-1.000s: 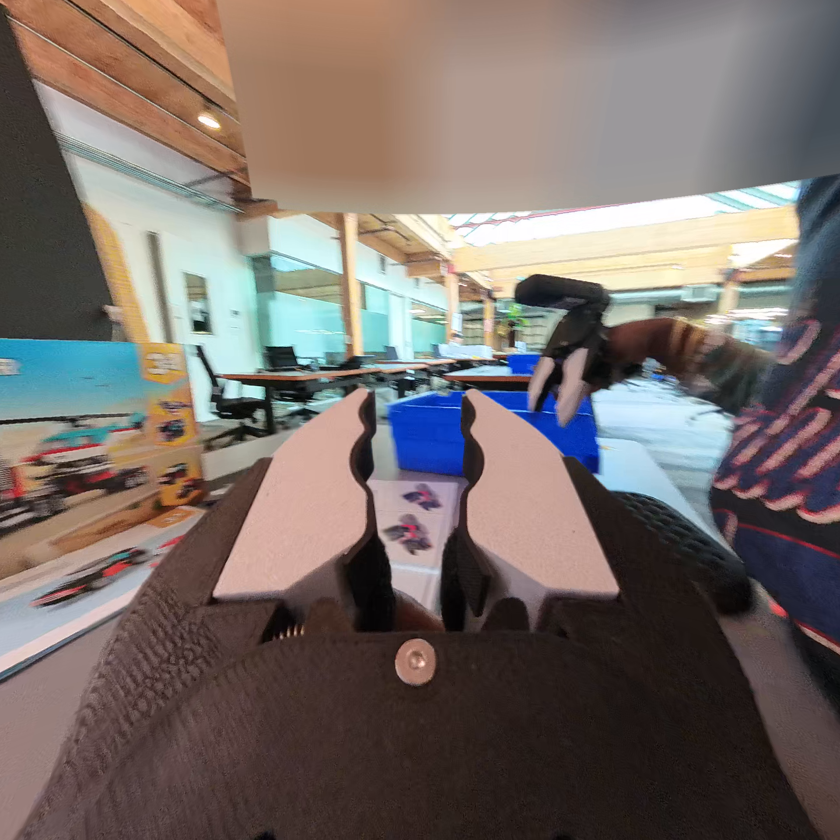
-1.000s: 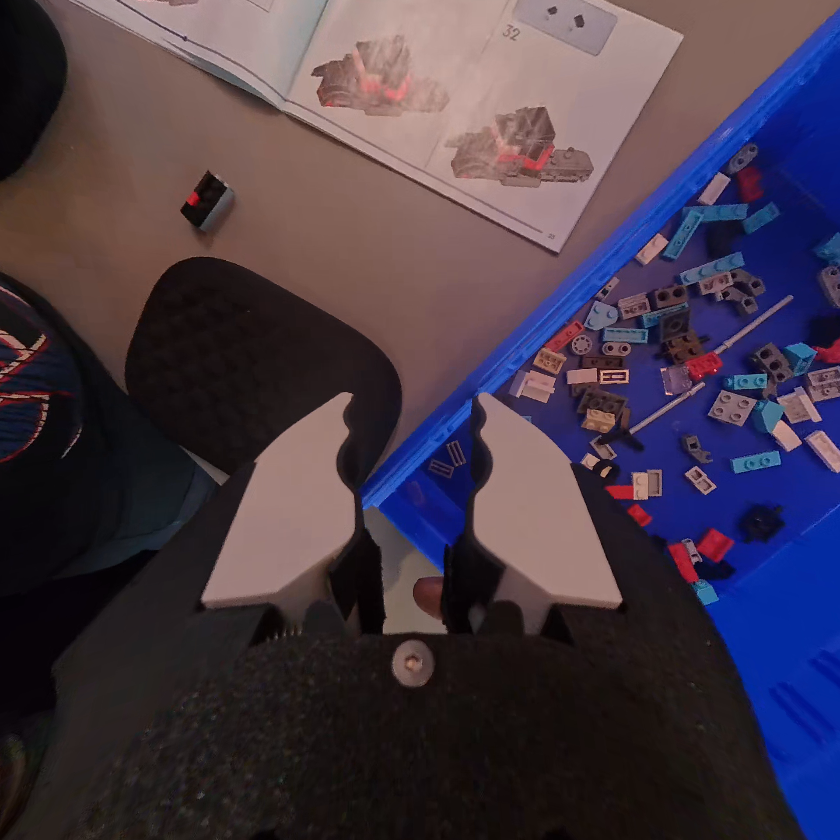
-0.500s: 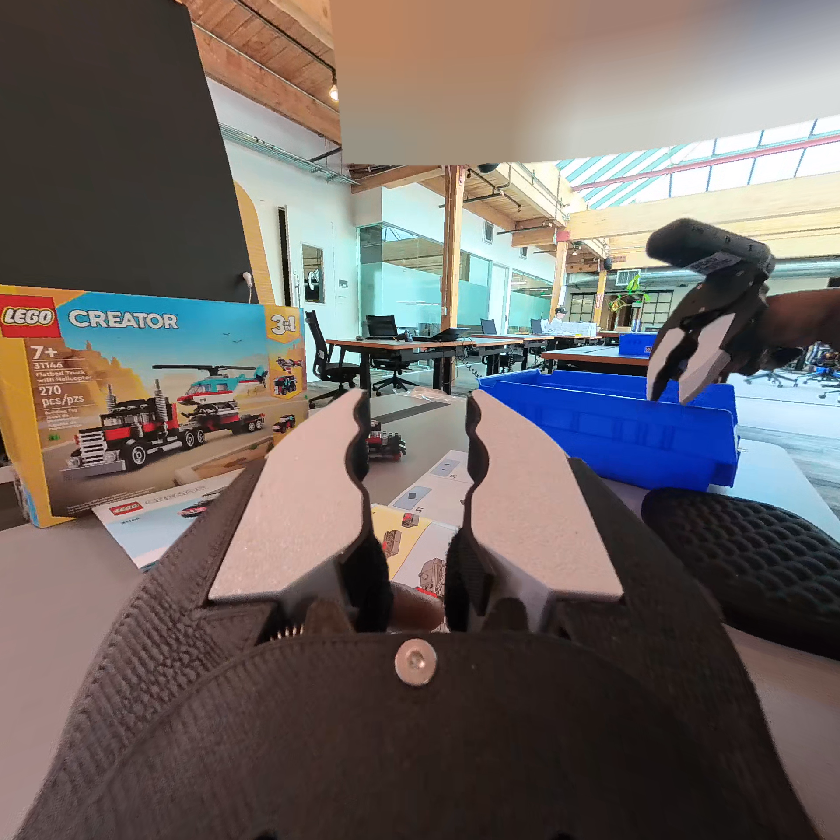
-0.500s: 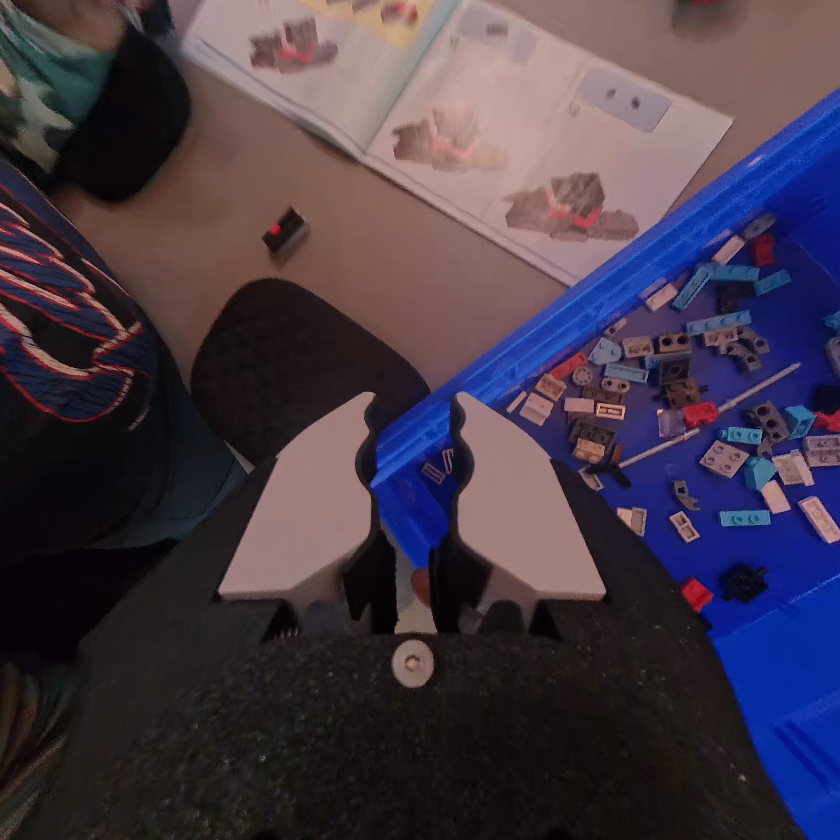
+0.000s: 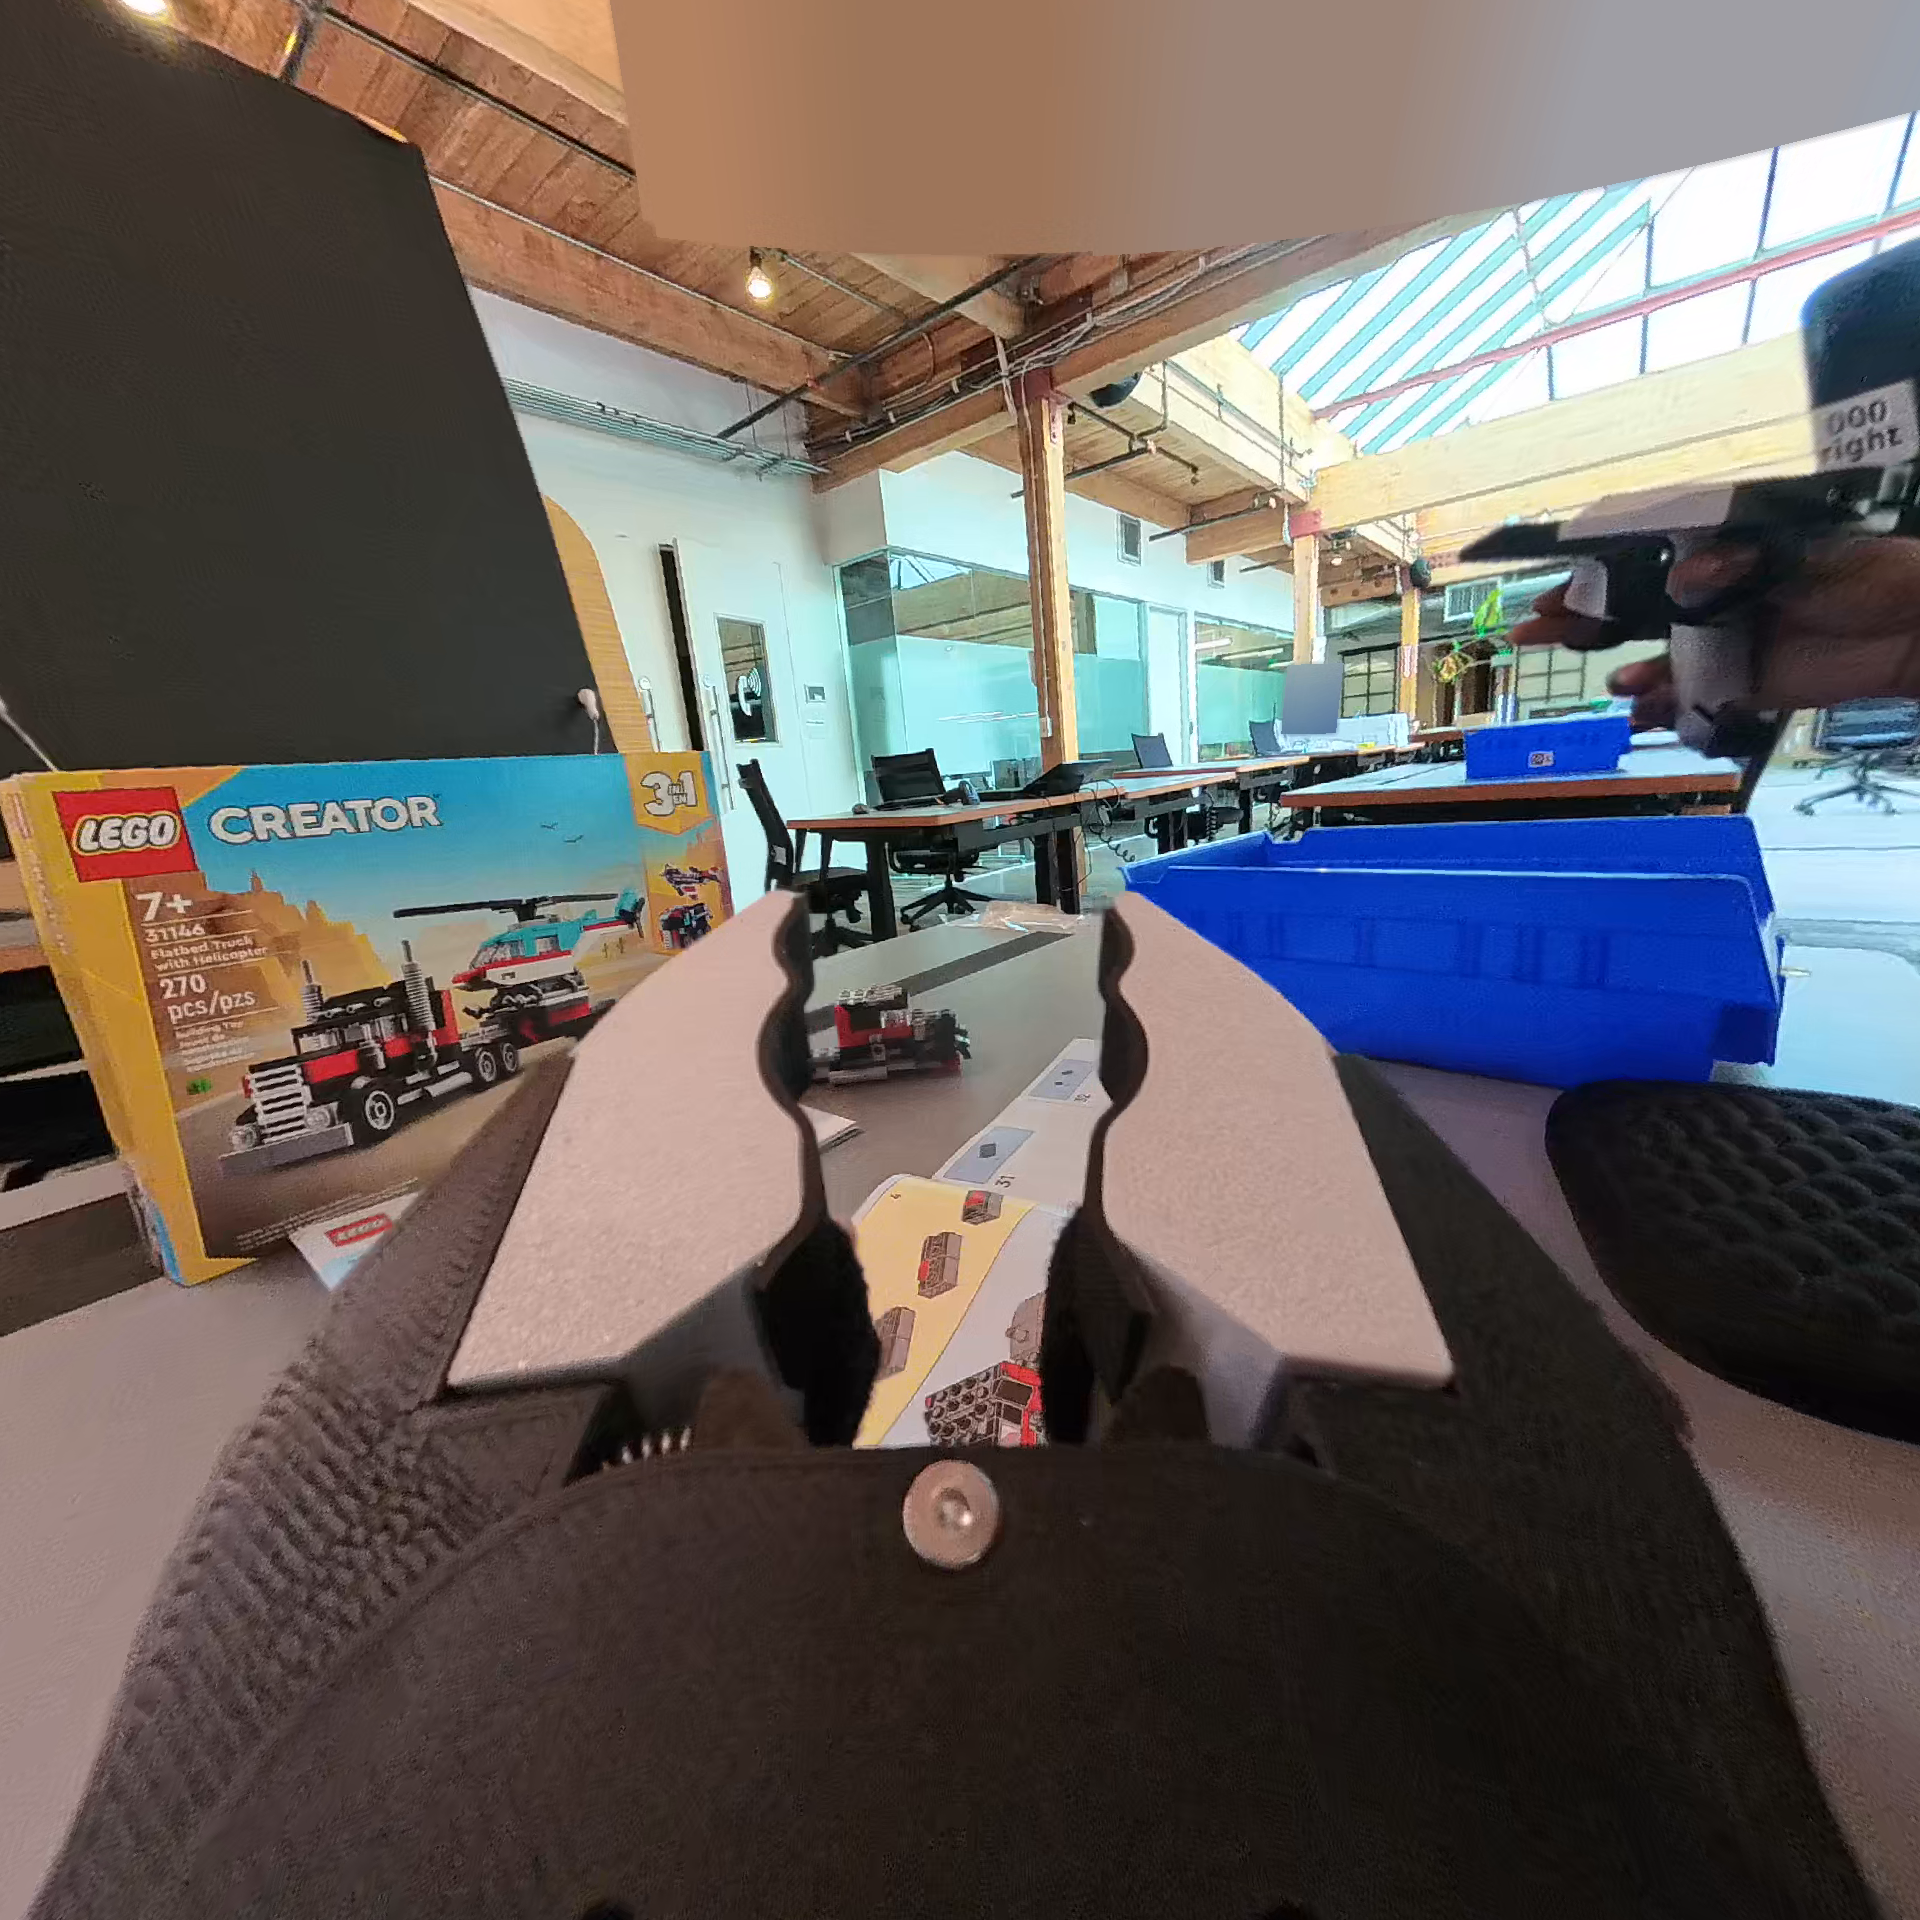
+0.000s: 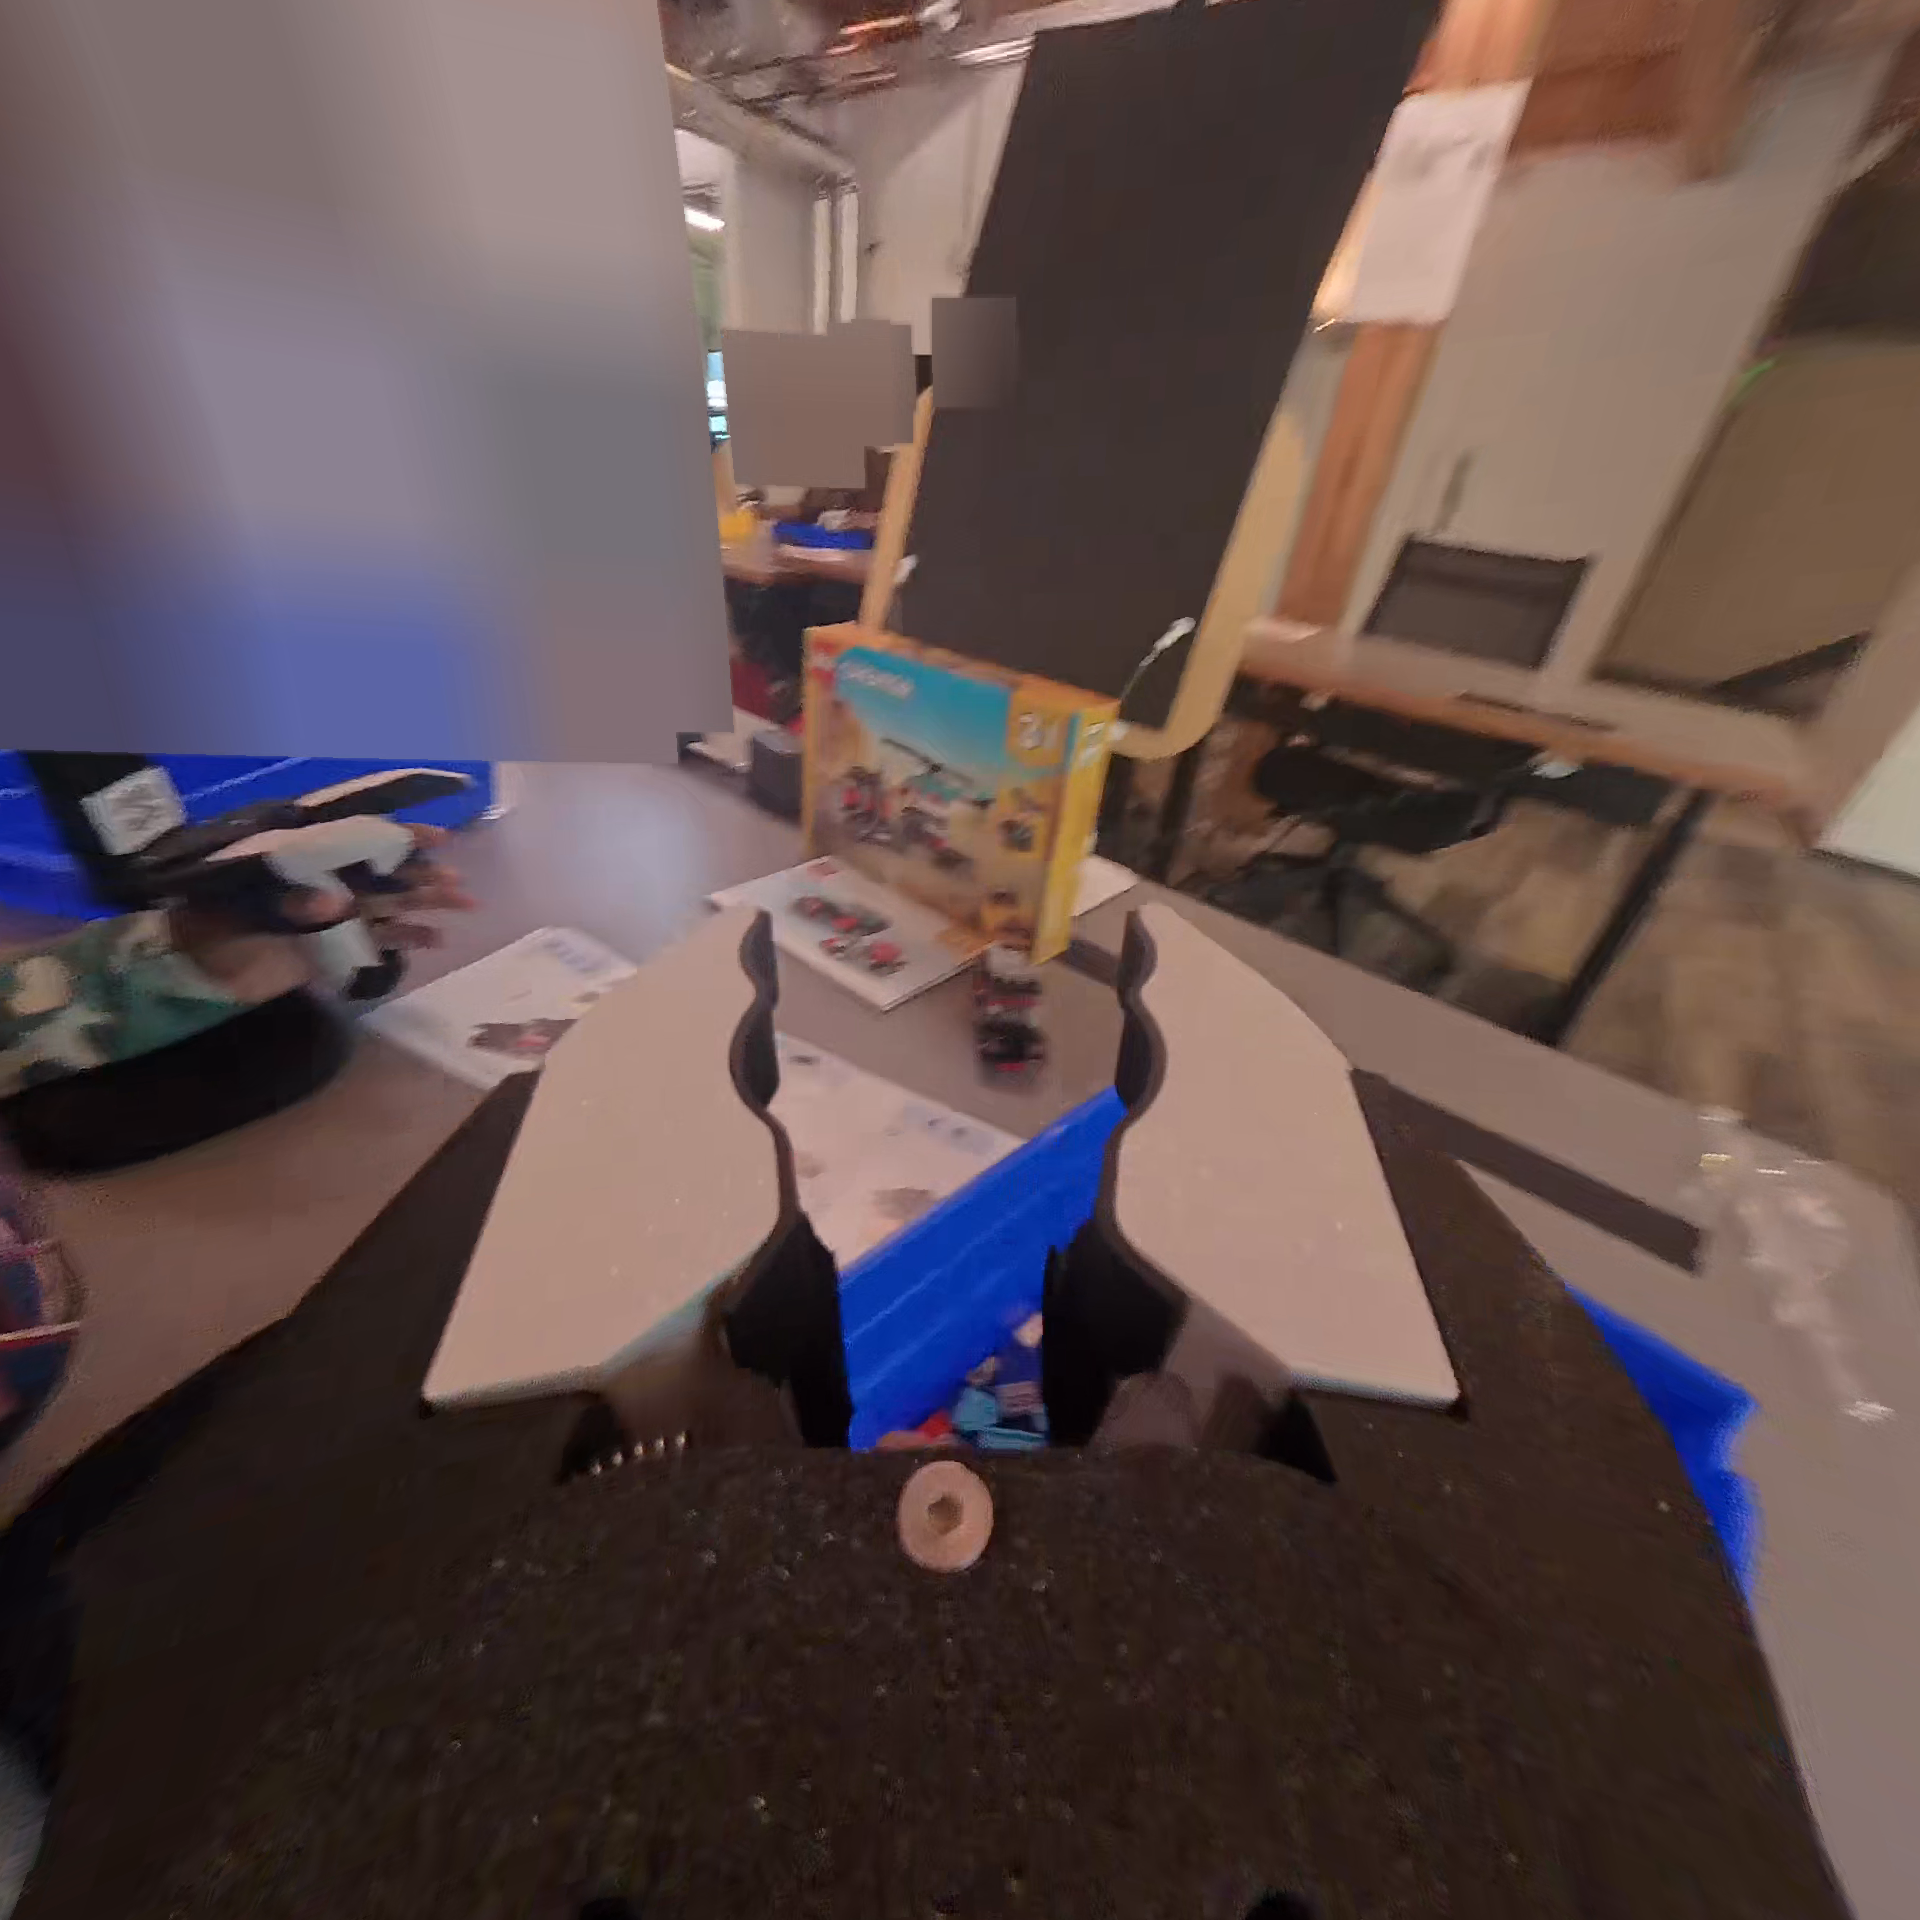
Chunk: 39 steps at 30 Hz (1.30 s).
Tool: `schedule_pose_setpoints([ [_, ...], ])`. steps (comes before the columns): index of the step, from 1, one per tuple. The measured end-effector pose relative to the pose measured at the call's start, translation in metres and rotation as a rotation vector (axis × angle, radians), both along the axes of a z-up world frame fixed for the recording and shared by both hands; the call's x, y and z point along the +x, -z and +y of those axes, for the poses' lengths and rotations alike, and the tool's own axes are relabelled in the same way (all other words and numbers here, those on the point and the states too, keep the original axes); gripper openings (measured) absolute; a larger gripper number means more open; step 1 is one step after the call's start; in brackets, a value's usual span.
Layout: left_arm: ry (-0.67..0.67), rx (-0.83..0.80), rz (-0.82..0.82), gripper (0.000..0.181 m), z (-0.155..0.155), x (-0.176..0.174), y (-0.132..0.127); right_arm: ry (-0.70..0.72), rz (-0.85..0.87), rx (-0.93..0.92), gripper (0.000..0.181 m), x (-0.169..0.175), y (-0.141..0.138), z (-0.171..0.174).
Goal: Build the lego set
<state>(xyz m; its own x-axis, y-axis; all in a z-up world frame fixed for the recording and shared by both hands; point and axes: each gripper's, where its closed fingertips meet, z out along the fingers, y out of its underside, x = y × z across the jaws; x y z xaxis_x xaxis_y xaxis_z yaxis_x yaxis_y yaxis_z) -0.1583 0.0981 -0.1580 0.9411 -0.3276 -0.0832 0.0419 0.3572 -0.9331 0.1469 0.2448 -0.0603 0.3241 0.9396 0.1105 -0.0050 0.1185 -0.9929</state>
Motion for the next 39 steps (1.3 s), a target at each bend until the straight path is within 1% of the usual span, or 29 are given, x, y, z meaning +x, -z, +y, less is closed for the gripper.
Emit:
schedule_pose_setpoints([
  [2,-0.008,0.000,0.032,0.060,0.000,0.003,0.001,0.073,-0.001,0.041,0.069,0.009,-0.003,0.010],
  [4,-0.015,0.016,0.063,0.066,-0.001,0.006,-0.001,0.100,-0.021,0.069,0.065,0.018,-0.004,0.015],
  [5,-0.015,0.023,0.076,0.068,-0.001,0.008,-0.001,0.111,-0.040,0.071,0.052,0.023,-0.004,0.017],
  [7,-0.008,0.022,0.090,0.074,0.001,0.011,0.000,0.101,-0.116,0.064,0.008,0.033,0.003,0.014],
  [8,-0.002,0.015,0.095,0.074,0.002,0.012,0.002,0.108,-0.163,0.054,0.004,0.038,0.008,0.014],
  [12,0.013,0.003,0.123,0.074,0.003,0.017,0.004,0.230,-0.377,0.020,0.003,0.063,0.040,0.026],
  [14,0.016,0.002,0.131,0.074,0.003,0.019,0.004,0.181,-0.532,-0.063,0.011,0.069,0.067,0.020],
  [16,0.015,-0.004,0.132,0.073,0.004,0.020,0.005,0.120,-0.732,-0.141,0.020,0.078,0.098,0.014],
  [18,0.016,-0.008,0.138,0.070,0.005,0.021,0.006,0.077,-0.953,-0.141,0.023,0.092,0.124,0.012],
  [19,0.019,-0.010,0.143,0.069,0.005,0.022,0.007,0.053,-1.015,-0.131,0.022,0.094,0.133,0.012],
  [20,0.023,-0.013,0.146,0.068,0.005,0.022,0.008,0.030,-1.035,-0.143,0.020,0.090,0.139,0.013],
  [21,0.025,-0.018,0.150,0.067,0.006,0.023,0.009,0.008,-1.039,-0.194,0.018,0.085,0.146,0.012],
  [22,0.024,-0.023,0.154,0.067,0.007,0.023,0.010,-0.004,-1.040,-0.257,0.012,0.079,0.153,0.012],
  [24,0.019,-0.031,0.169,0.066,0.008,0.024,0.011,-0.010,-1.065,-0.347,0.007,0.071,0.175,0.013],
  [26,0.016,-0.032,0.183,0.065,0.007,0.025,0.012,0.043,-1.182,-0.375,0.006,0.077,0.202,0.019],
  [27,0.016,-0.032,0.188,0.065,0.007,0.025,0.013,0.074,-1.236,-0.376,0.006,0.081,0.212,0.023],
  [28,0.018,-0.033,0.190,0.064,0.007,0.025,0.013,0.072,-1.255,-0.382,0.006,0.080,0.218,0.023],
  [30,0.023,-0.040,0.192,0.064,0.008,0.026,0.015,0.039,-1.257,-0.408,0.006,0.075,0.226,0.019],
  [32,0.035,-0.044,0.188,0.064,0.008,0.026,0.015,0.054,-1.293,-0.404,0.006,0.077,0.231,0.022],
  [34,0.044,-0.049,0.184,0.063,0.009,0.027,0.016,0.026,-1.312,-0.416,0.008,0.076,0.236,0.021],
  [37,0.053,-0.052,0.181,0.063,0.009,0.027,0.017,-0.019,-1.324,-0.439,0.012,0.073,0.242,0.021],
  [39,0.057,-0.053,0.178,0.063,0.009,0.027,0.017,-0.008,-1.325,-0.445,0.018,0.074,0.242,0.027],
])
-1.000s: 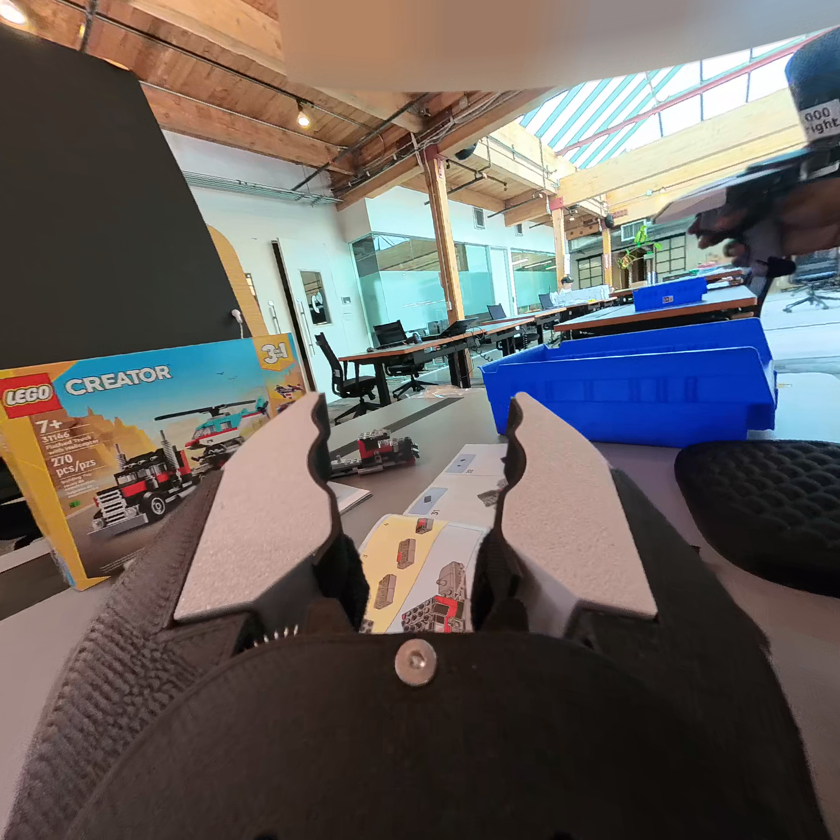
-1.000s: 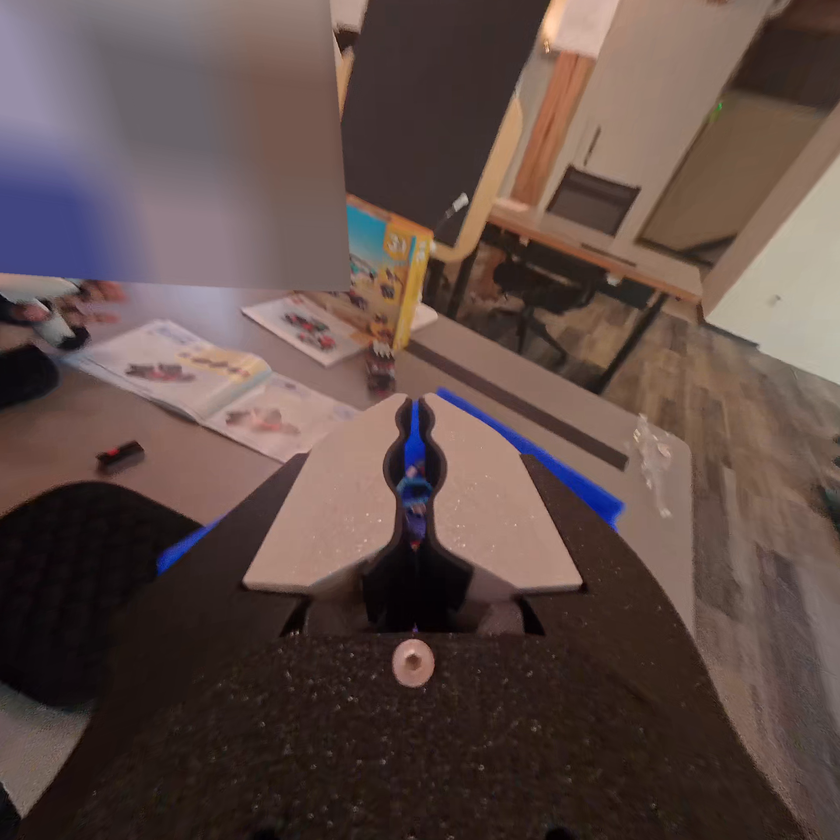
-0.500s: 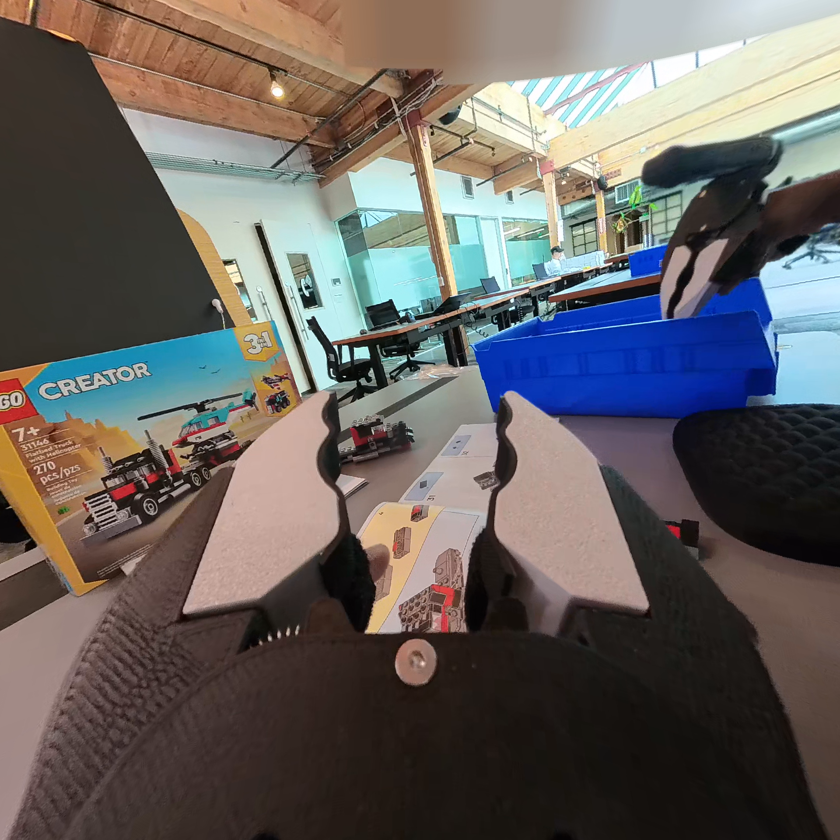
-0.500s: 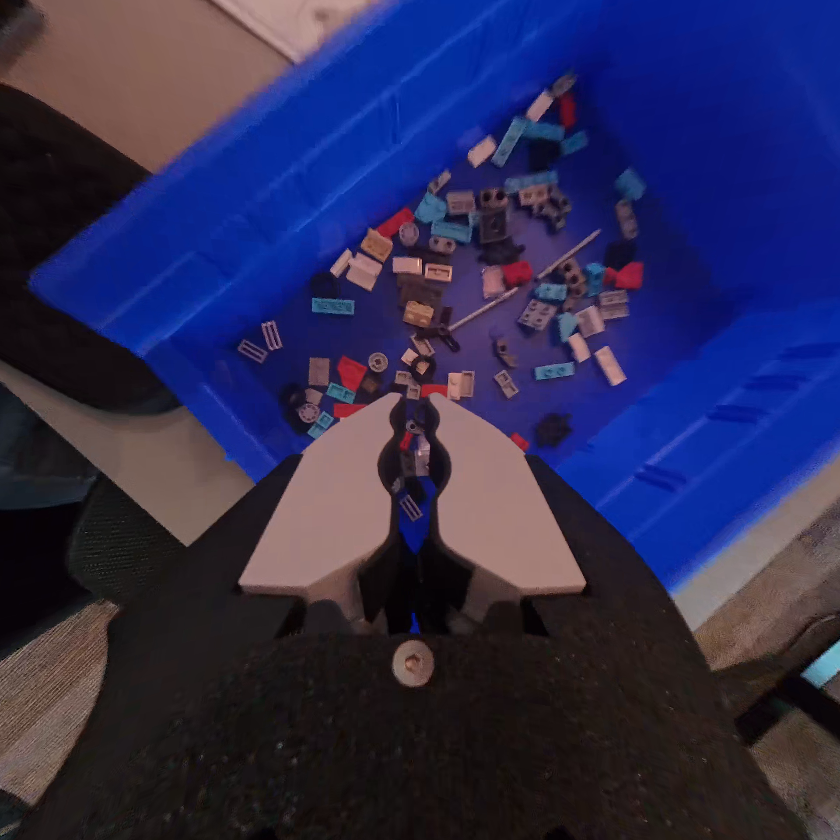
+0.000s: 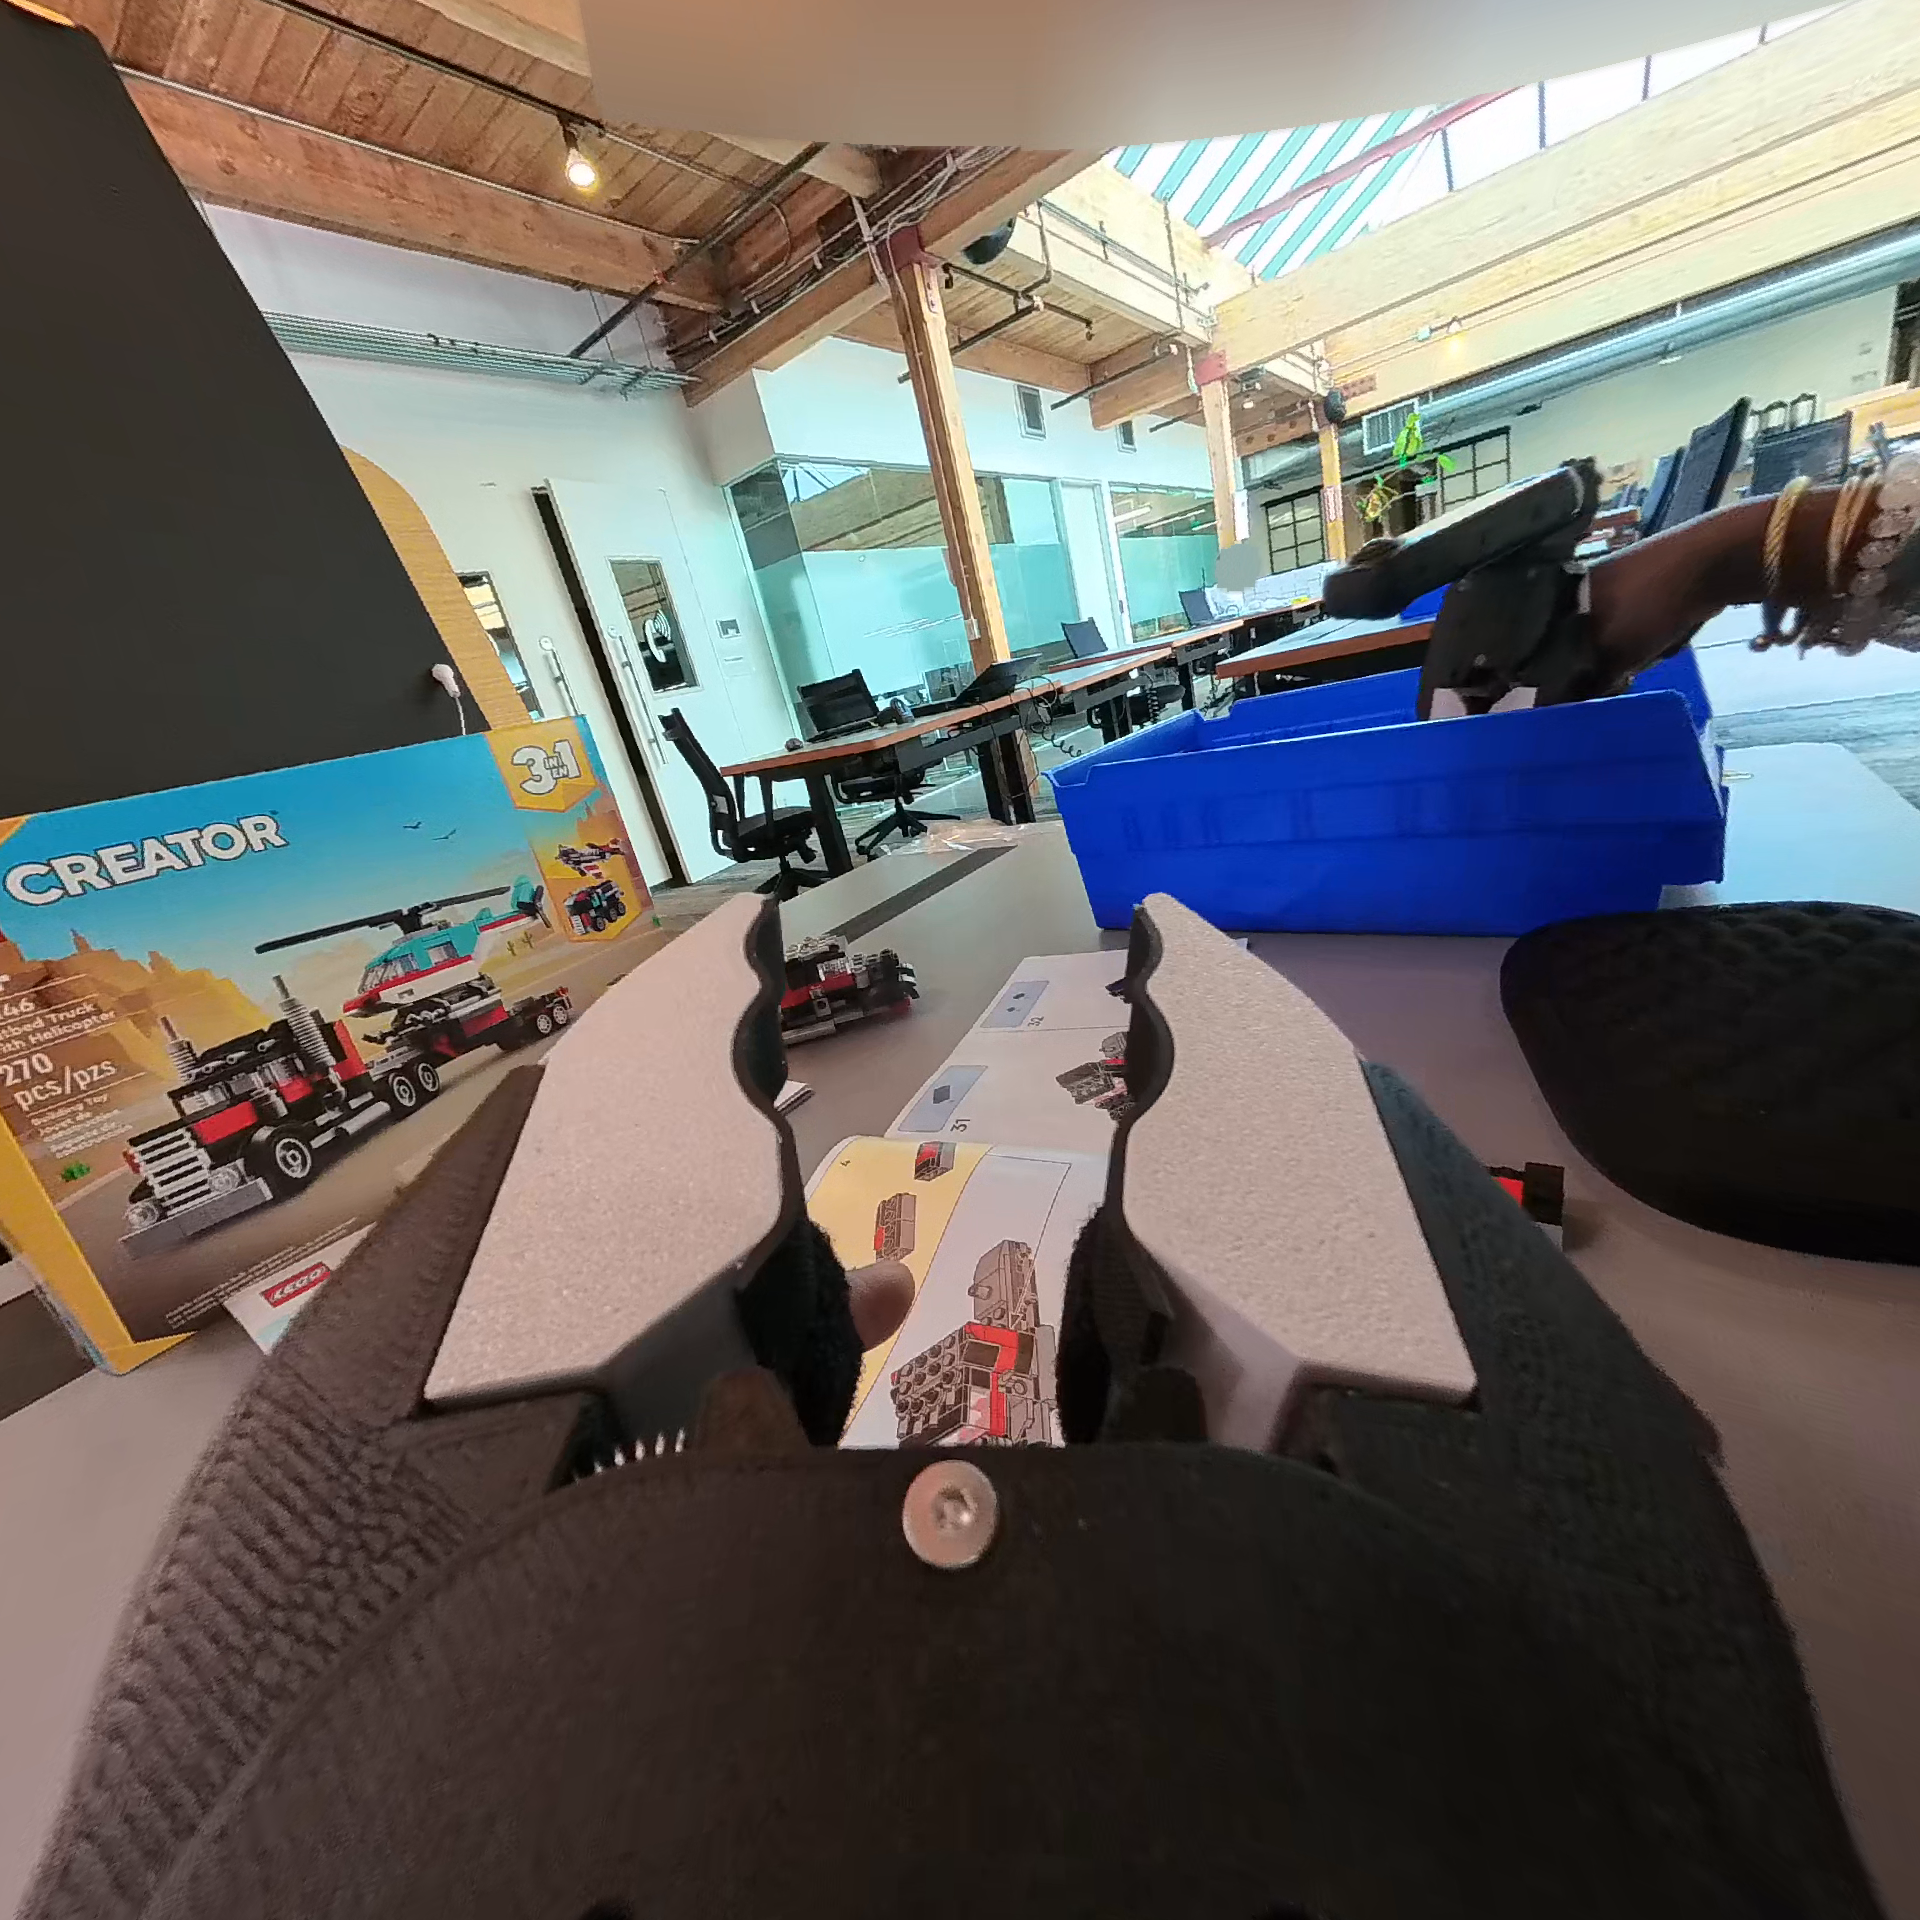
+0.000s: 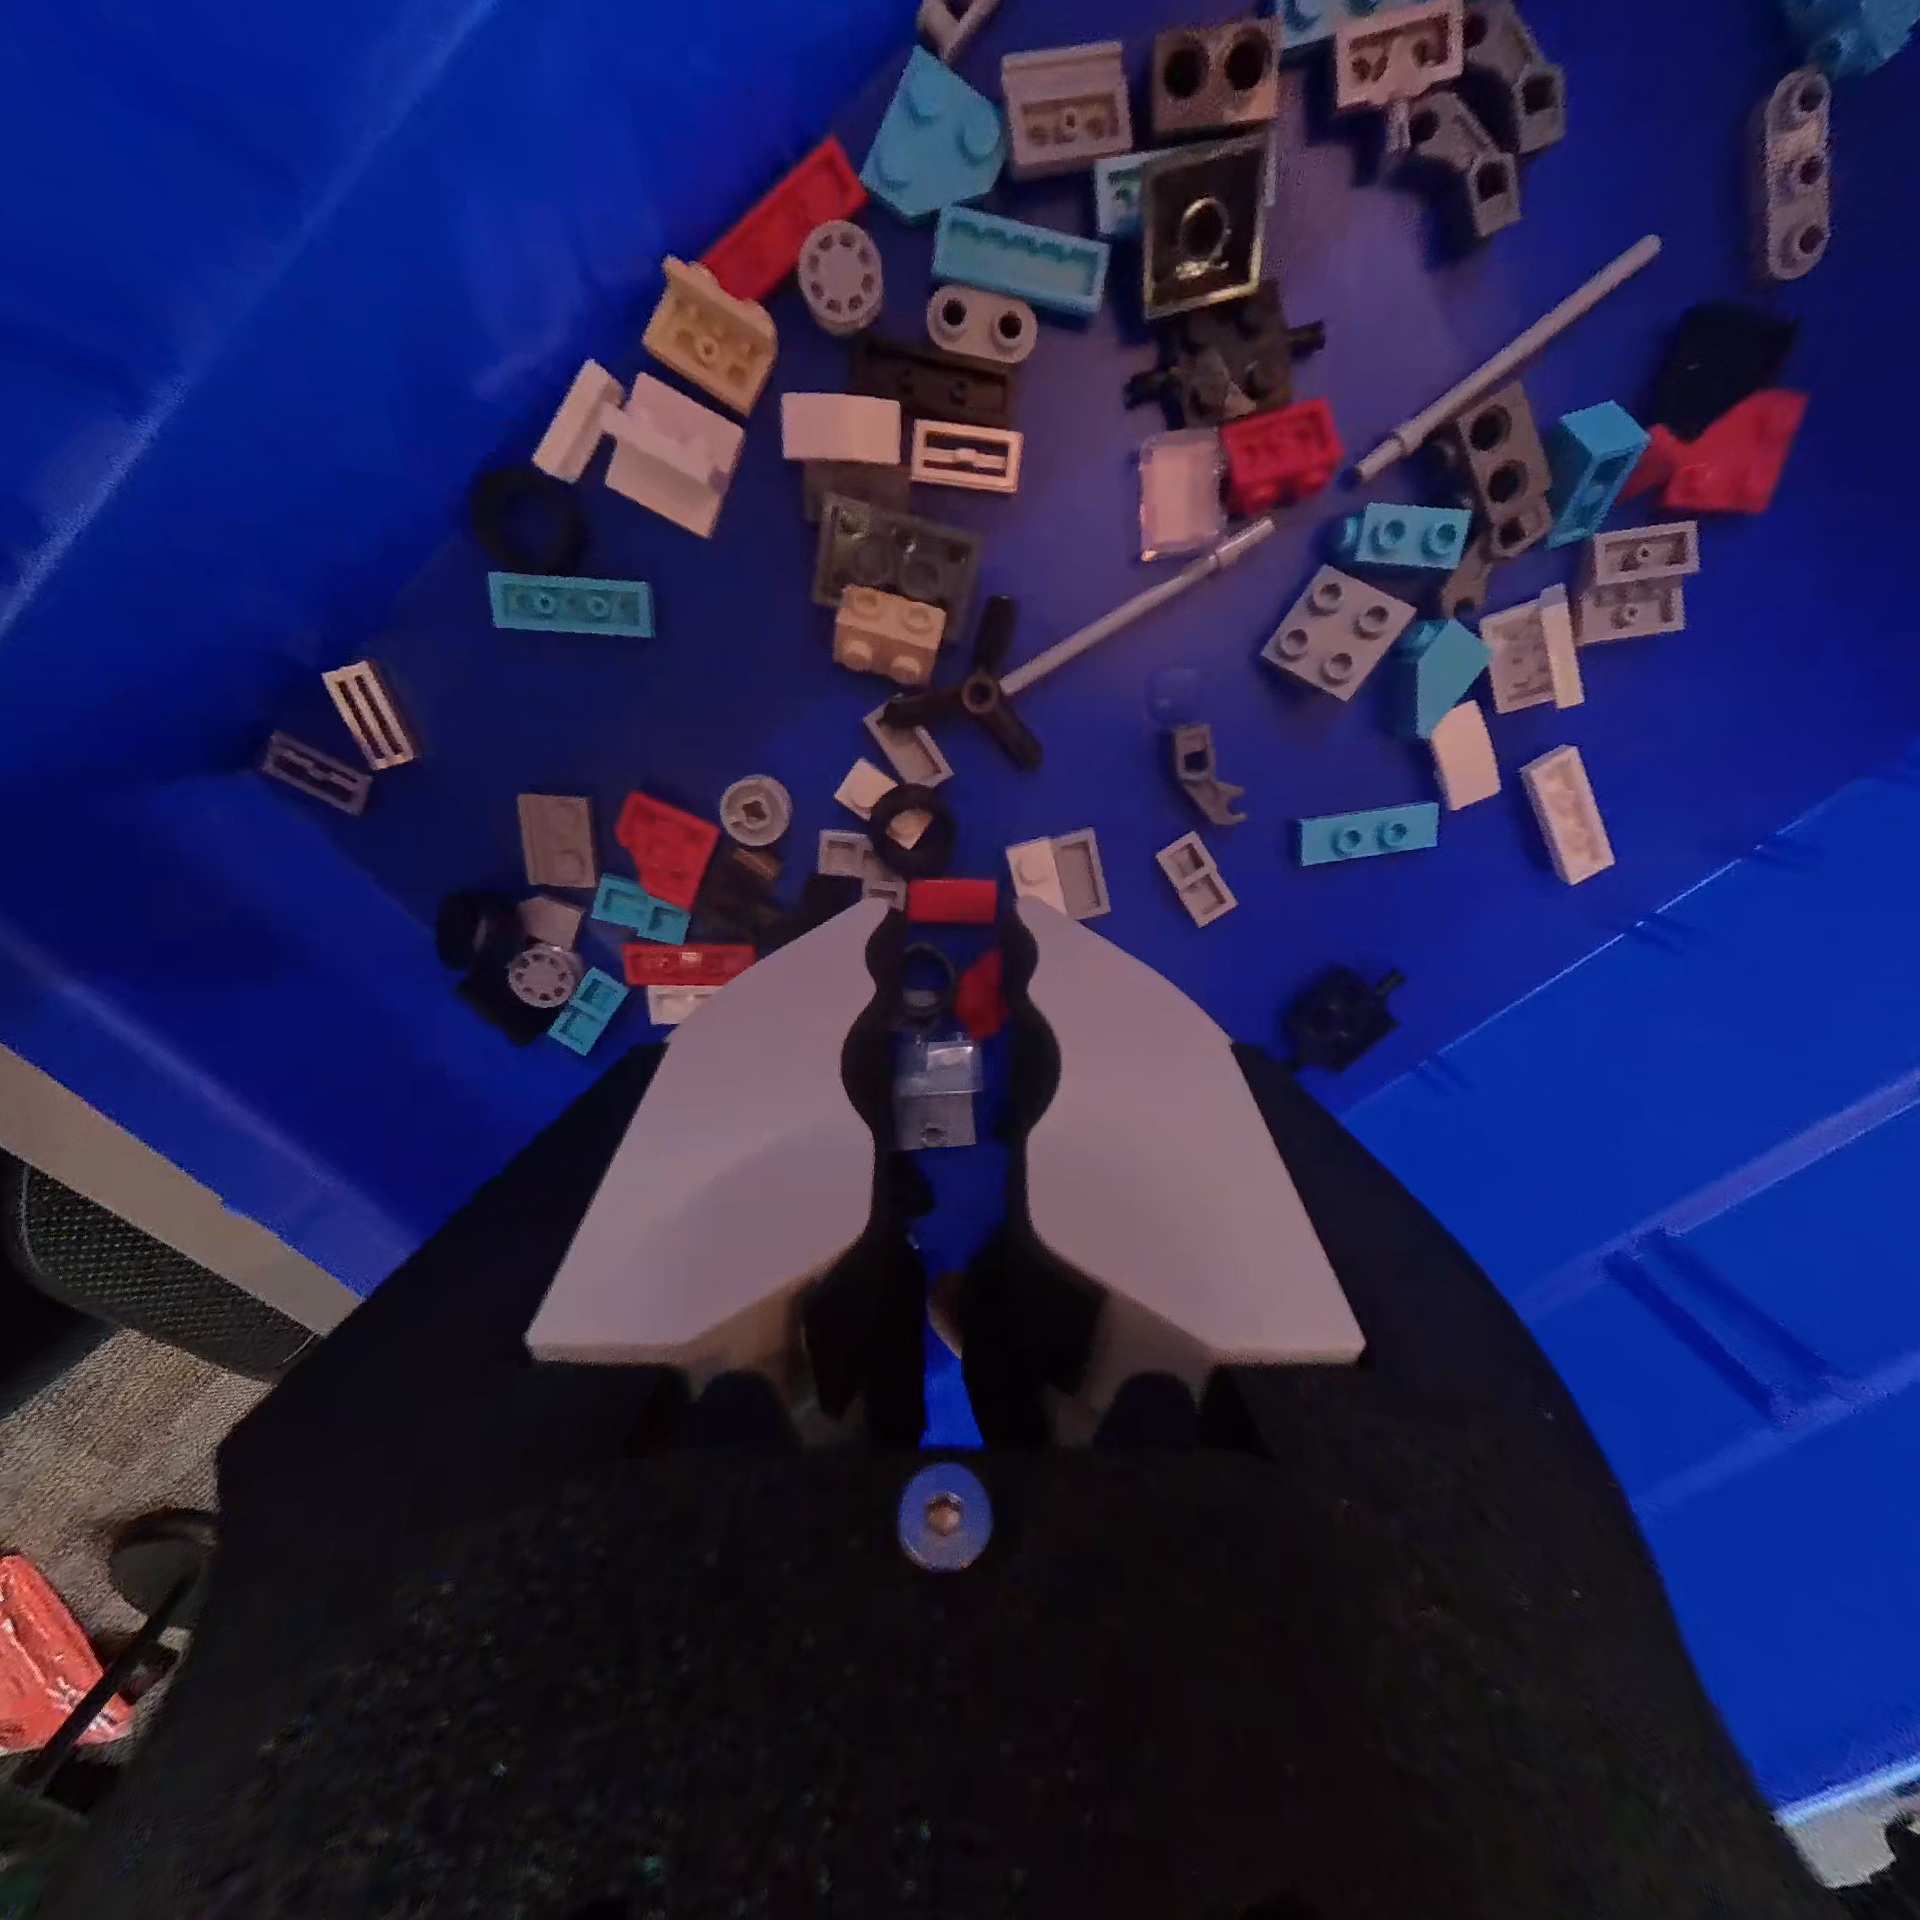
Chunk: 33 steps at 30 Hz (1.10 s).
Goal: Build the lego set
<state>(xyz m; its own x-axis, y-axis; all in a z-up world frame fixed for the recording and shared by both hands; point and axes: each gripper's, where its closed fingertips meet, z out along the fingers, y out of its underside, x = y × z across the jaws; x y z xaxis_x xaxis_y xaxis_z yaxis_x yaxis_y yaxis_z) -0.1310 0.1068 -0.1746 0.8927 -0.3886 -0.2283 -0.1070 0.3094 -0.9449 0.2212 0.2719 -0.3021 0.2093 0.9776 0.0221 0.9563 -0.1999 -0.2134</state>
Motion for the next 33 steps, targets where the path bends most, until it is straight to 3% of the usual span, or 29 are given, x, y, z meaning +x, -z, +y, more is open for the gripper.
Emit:
schedule_pose_setpoints([
  [11,0.026,-0.026,0.006,0.063,0.001,0.004,0.004,-0.019,0.007,-0.047,0.017,-0.003,0.001,-0.001],
  [13,0.033,-0.031,0.012,0.063,0.001,0.005,0.005,-0.024,-0.002,-0.065,0.038,-0.004,0.002,-0.006],
  [15,0.038,-0.038,0.016,0.063,0.002,0.006,0.007,-0.032,-0.015,-0.062,0.046,-0.005,0.002,-0.010],
  [22,0.051,-0.052,0.034,0.063,0.002,0.010,0.010,0.081,0.041,-0.016,0.019,0.004,-0.009,0.000],
  [33,0.058,-0.080,0.094,0.063,0.003,0.016,0.017,0.121,0.030,-0.027,0.020,0.001,0.000,0.000],
])
